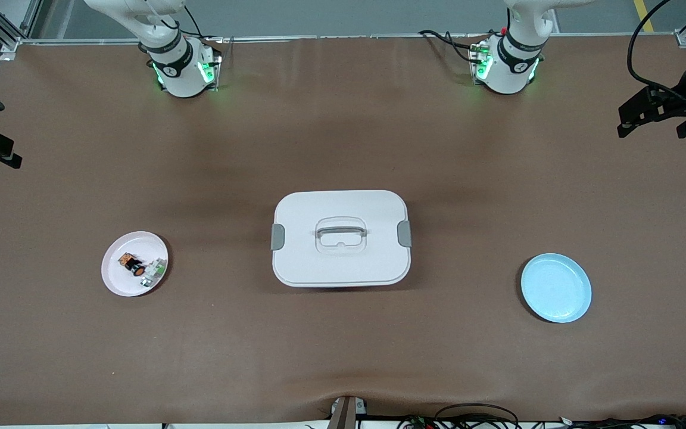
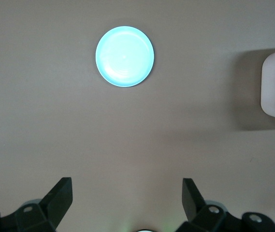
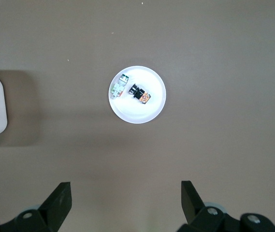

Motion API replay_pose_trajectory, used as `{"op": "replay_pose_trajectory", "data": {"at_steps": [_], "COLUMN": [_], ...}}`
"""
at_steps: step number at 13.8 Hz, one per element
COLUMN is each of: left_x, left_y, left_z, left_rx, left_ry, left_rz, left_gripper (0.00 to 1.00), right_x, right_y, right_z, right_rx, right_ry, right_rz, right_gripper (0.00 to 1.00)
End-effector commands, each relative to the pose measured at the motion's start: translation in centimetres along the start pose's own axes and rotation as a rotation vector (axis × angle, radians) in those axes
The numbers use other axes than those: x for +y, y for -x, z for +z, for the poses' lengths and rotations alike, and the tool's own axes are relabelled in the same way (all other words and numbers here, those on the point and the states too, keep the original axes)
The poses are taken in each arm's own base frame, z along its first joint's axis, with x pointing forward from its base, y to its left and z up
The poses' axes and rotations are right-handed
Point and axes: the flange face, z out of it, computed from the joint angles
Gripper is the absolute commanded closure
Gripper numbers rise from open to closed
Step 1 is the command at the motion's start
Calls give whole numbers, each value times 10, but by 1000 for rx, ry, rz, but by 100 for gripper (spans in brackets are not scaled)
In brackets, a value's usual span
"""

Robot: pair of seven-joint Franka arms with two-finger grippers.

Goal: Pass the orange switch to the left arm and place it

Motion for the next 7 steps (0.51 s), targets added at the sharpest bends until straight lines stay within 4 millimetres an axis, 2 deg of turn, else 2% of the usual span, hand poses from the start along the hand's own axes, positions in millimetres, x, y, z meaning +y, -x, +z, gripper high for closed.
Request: {"op": "replay_pose_trajectory", "data": {"at_steps": [1,3,7], "left_x": [-2,-2,-3], "left_y": [1,1,0], "left_z": [-7,-7,-6], "left_rx": [-1,-2,-2], "left_ry": [10,10,9], "left_rz": [6,6,6], "left_gripper": [0,0,0], "right_x": [0,-1,-6], "right_y": [9,9,8], "right_z": [-2,-1,-2], "right_rx": [-5,-11,-18], "right_ry": [-19,-19,-42], "right_rz": [17,22,170], "right_gripper": [0,0,0]}}
